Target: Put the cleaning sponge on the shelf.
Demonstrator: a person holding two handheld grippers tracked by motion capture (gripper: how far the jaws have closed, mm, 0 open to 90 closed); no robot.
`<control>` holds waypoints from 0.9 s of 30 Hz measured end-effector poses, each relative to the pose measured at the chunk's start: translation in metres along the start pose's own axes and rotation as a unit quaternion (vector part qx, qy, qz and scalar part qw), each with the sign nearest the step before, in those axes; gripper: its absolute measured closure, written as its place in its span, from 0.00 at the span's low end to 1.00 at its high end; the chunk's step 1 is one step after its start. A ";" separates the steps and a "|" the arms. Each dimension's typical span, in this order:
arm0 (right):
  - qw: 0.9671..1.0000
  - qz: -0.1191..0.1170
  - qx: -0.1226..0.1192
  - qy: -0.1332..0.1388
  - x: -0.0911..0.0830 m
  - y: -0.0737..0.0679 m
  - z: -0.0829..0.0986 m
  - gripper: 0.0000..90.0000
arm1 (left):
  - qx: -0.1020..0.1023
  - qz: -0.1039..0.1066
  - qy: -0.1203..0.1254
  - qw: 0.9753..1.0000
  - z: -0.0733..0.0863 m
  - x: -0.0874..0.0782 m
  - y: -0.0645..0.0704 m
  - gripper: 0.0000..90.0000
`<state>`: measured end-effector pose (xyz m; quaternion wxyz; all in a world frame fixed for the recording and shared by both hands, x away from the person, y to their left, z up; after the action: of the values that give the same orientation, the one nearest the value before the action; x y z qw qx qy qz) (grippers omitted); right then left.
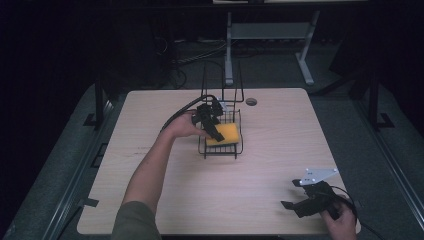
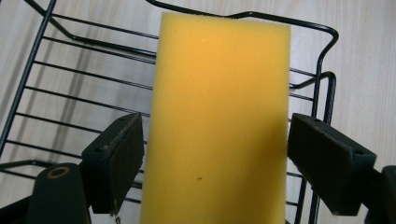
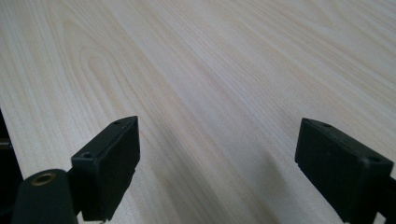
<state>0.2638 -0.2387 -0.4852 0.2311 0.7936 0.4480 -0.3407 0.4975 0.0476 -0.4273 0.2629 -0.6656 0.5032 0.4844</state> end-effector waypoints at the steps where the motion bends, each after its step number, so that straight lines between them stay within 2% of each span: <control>1: 1.000 0.000 0.000 0.000 0.000 0.000 0.000 0.15 | -0.001 -0.001 0.001 1.000 0.000 -0.001 0.000 0.21; 8: 1.000 0.000 -0.002 -0.002 0.001 0.000 0.000 0.15 | 0.004 -0.007 0.003 1.000 0.001 -0.007 0.004 0.21; 15: 1.000 0.000 -0.002 -0.003 0.001 -0.001 0.000 0.15 | 0.013 -0.003 0.003 1.000 0.003 -0.012 0.009 0.21; 19: 1.000 -0.001 0.000 -0.001 0.000 -0.001 0.000 0.15 | 0.017 -0.010 0.005 1.000 0.004 -0.015 0.014 0.21; 23: 1.000 0.000 -0.001 0.003 -0.001 -0.001 -0.001 0.15 | 0.029 -0.008 -0.002 1.000 0.005 -0.016 0.019 0.22; 26: 1.000 -0.001 0.000 0.003 -0.001 -0.001 -0.001 0.15 | 0.029 -0.009 -0.016 0.999 0.009 -0.015 0.022 0.22; 27: 1.000 -0.002 0.000 0.003 0.000 -0.001 -0.001 0.15 | 0.029 -0.011 -0.012 0.999 0.010 -0.015 0.023 0.22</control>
<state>0.2627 -0.2375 -0.4842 0.2297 0.7937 0.4500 -0.3388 0.4722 0.0537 -0.4141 0.2936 -0.6575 0.5067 0.4741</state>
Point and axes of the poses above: each handheld gripper's, and its own axes: x roughly forward along the jaws, z roughly out of its underside, y roughly to its right, the point moved 4 cm from there along x, roughly forward along the jaws, and after that the axes turned 12 degrees about -x, right-handed, at the moved point
